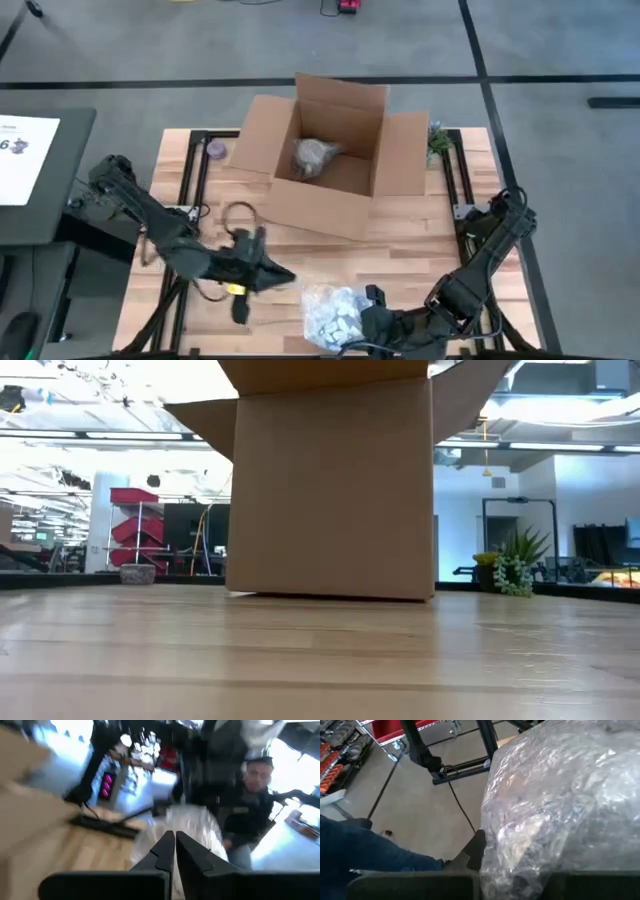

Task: Wrap mug
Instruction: Put the wrapped white blue mug into the cardboard box

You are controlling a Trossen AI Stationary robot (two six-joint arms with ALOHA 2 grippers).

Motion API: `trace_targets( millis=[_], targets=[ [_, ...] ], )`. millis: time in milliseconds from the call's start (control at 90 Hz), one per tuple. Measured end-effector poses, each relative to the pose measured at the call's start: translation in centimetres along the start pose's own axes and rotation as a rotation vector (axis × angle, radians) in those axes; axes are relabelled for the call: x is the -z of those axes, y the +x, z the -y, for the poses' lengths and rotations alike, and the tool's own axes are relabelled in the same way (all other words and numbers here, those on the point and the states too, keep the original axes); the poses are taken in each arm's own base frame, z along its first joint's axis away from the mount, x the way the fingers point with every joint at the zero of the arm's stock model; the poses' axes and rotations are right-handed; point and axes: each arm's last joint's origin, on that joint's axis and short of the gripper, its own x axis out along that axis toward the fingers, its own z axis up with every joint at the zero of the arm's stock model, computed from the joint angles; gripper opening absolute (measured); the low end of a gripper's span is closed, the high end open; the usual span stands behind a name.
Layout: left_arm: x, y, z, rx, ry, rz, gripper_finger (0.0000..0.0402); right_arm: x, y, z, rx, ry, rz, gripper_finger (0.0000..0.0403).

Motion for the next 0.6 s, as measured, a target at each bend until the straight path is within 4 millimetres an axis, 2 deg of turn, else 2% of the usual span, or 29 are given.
trace_targets(
  millis=[167,278,444,522,600],
  targets=[
    [-1.9,-1.7,-1.1,-0.147,0.079,0.082,0.0000,0.0,-0.1,-0.3,-0.032,0.011,0.004,0.0024],
    [-2.0,-2.3,-2.8,-0.304,0.081,0.060,0.0000,-1.2,-0.7,-1.0,-0.079,0.013,0.051,0.0024],
    [-0.8,-3.4,-5.7,-0.464,0.009,-0.068,0.0000,-5.7,-3.2,-1.7,-0.149,-0.080,0.217,0.0024],
    [0.0,-3.7,-6.6,-0.512,-0.023,-0.139,0.0000,-8.5,-4.3,-0.8,-0.101,-0.113,0.312,0.0024],
    [0.7,-4.0,-7.2,-0.536,-0.033,-0.216,0.0000,-11.4,-5.2,1.0,-0.017,-0.151,0.397,0.0024]
  ],
)
